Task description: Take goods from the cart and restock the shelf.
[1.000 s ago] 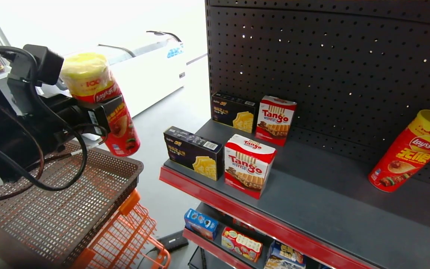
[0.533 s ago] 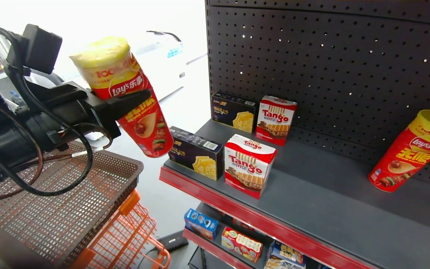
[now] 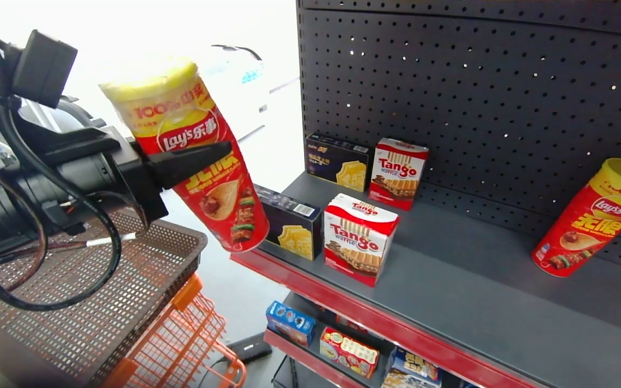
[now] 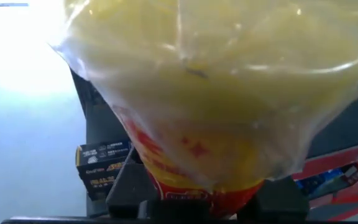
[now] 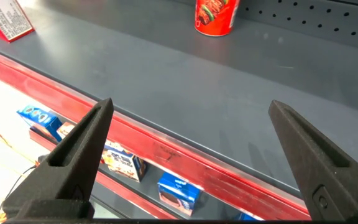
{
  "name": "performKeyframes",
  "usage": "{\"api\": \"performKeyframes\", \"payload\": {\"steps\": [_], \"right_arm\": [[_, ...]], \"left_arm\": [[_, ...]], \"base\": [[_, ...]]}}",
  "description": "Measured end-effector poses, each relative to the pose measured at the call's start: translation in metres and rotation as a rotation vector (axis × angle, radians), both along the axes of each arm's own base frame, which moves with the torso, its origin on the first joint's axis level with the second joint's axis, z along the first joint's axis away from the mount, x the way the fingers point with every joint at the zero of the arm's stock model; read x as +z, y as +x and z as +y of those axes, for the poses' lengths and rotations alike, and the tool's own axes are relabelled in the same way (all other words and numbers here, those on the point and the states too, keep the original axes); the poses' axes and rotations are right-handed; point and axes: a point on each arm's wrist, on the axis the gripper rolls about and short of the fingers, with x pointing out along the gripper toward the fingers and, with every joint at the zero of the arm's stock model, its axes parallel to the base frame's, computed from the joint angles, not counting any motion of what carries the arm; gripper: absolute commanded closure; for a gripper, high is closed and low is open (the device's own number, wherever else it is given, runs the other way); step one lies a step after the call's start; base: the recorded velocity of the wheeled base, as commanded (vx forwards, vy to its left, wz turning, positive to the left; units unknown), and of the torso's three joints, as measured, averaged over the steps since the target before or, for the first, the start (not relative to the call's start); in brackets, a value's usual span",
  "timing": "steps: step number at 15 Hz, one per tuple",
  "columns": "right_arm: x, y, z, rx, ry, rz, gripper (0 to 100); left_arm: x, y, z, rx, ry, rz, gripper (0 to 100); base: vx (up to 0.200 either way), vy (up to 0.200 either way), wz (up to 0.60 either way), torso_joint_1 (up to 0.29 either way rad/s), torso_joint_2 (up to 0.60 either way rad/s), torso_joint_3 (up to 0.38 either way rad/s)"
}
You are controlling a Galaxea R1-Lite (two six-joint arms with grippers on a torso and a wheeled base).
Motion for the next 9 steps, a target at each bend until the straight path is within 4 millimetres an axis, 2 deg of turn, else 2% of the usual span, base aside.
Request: {"api": "performKeyframes", "payload": {"steps": [4,9], "right_arm": [[0.0,0.0,0.0,0.0,0.0,0.0,0],[0.0,0.0,0.0,0.001,-0.001,0.0,0]], "left_arm": [[-0.006,-0.013,0.005,-0.031,0.001,-0.013,100],[-0.006,-0.022,-0.008,-0.149,0.007,-0.013,100]], "base": [[0.0,0.0,0.0,0.0,0.0,0.0],[0.0,0.0,0.0,0.0,0.0,0.0]]}}
